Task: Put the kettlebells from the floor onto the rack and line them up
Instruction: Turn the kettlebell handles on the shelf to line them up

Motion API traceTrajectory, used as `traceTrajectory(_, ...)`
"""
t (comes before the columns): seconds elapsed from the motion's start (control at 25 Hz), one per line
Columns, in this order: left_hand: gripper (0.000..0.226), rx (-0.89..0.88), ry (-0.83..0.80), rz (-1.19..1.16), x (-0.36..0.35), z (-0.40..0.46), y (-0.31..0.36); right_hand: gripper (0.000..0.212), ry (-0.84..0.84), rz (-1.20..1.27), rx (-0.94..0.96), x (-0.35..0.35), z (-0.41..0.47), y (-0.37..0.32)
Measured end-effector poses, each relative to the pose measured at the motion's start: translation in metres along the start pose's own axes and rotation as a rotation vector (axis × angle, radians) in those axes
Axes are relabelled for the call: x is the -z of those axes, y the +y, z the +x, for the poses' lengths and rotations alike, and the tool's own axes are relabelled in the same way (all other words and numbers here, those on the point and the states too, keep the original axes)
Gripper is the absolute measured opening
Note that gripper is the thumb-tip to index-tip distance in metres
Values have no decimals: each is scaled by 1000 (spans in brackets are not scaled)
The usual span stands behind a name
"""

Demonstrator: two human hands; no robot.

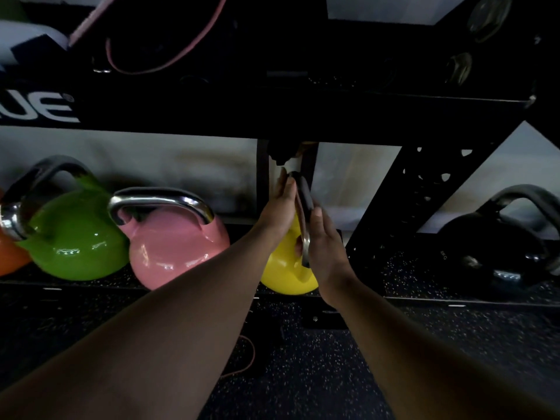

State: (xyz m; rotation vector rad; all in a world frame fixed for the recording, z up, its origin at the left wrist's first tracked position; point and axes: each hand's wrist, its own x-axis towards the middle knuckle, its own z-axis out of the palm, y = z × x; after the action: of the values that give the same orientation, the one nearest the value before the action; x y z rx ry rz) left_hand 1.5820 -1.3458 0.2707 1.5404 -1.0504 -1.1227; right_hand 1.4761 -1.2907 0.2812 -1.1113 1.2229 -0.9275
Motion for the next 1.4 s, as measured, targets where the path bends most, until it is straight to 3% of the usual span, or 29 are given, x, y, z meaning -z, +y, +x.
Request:
traceTrajectory(0.24, 53, 87, -18, 119, 3, 9, 11, 46, 34, 96, 1, -6, -5, 0)
traceTrajectory(0.68, 55, 30, -18, 202, -3, 11, 17, 47, 148, 87, 44, -15, -5, 12)
traceTrajectory(1.04, 53, 55, 44, 355, 1, 17, 11, 49, 23, 67, 14, -10, 1, 10)
traceTrajectory(1.16, 49, 34, -50, 514, 16, 8, 10, 49, -13, -55, 25, -2, 1, 6)
traceTrajectory(1.28, 44, -72, -87, 463, 46, -19, 2, 46, -52, -278, 46, 6, 4, -8)
traceTrajectory(1.36, 32, -174, 81, 599, 71, -37, 0, 45, 7, -507, 44, 11, 6, -17)
traceTrajectory(1.4, 30, -210, 271, 688, 84, -44, 0, 43, 79, -656, 91, 12, 3, -20)
